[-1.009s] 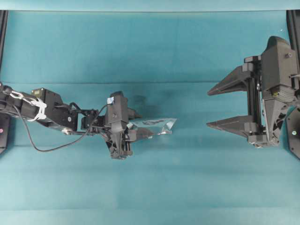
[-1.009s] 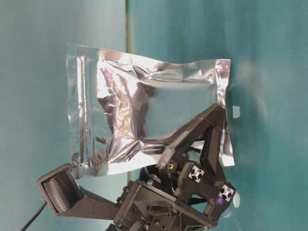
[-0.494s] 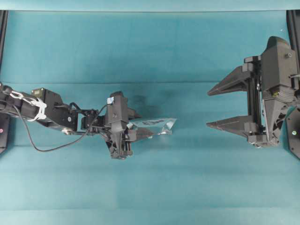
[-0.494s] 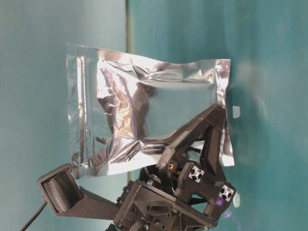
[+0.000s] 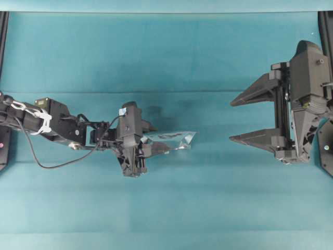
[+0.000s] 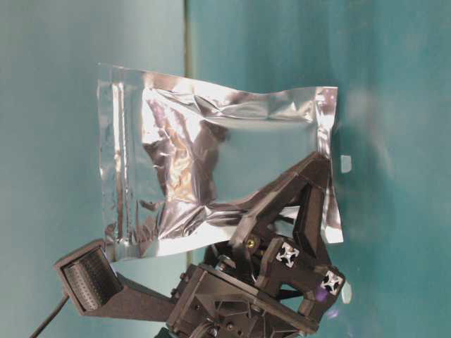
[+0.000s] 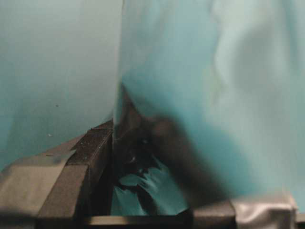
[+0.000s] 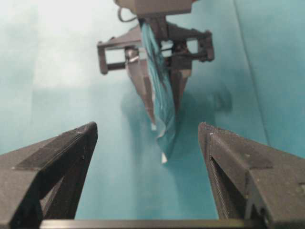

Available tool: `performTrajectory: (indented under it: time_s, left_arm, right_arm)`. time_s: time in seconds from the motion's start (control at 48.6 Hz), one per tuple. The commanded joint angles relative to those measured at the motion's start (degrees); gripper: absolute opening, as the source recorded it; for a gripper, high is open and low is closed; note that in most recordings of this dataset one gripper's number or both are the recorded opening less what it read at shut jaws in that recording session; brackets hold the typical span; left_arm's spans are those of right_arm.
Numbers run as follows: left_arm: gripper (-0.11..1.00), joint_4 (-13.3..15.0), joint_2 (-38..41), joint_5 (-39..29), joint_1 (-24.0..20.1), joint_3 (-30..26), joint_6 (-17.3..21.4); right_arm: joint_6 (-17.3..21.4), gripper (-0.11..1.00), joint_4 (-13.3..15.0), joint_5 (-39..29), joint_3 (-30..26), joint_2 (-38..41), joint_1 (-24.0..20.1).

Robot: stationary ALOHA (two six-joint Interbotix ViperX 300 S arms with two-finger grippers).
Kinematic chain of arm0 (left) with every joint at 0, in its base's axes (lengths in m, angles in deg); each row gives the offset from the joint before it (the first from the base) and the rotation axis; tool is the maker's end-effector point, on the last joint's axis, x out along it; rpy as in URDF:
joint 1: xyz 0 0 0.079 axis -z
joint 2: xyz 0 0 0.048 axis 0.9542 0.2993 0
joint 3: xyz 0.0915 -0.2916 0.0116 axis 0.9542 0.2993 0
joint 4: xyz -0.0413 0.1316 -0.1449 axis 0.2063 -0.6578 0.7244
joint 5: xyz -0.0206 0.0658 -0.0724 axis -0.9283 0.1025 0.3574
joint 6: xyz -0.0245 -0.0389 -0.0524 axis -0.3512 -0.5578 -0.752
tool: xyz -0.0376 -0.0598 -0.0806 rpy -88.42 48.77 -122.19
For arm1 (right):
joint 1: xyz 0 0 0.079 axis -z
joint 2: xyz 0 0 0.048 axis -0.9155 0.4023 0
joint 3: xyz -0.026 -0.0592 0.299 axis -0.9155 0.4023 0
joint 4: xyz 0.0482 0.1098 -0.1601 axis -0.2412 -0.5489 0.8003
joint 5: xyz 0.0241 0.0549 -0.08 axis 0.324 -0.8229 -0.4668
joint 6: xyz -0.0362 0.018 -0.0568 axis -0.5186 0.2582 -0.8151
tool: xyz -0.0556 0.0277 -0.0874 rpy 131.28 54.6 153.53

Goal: Hand over the silver zip bag and make it stand upright.

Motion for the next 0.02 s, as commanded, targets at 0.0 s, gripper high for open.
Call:
performTrajectory:
  time_s: [0.0]
  left_arm:
    - [0.30, -0.18, -0.18, -0.18, 0.18, 0.00, -0.09]
  right_arm:
    - [0.53, 0.87, 0.09, 0.44, -0.53, -0.44, 0.09]
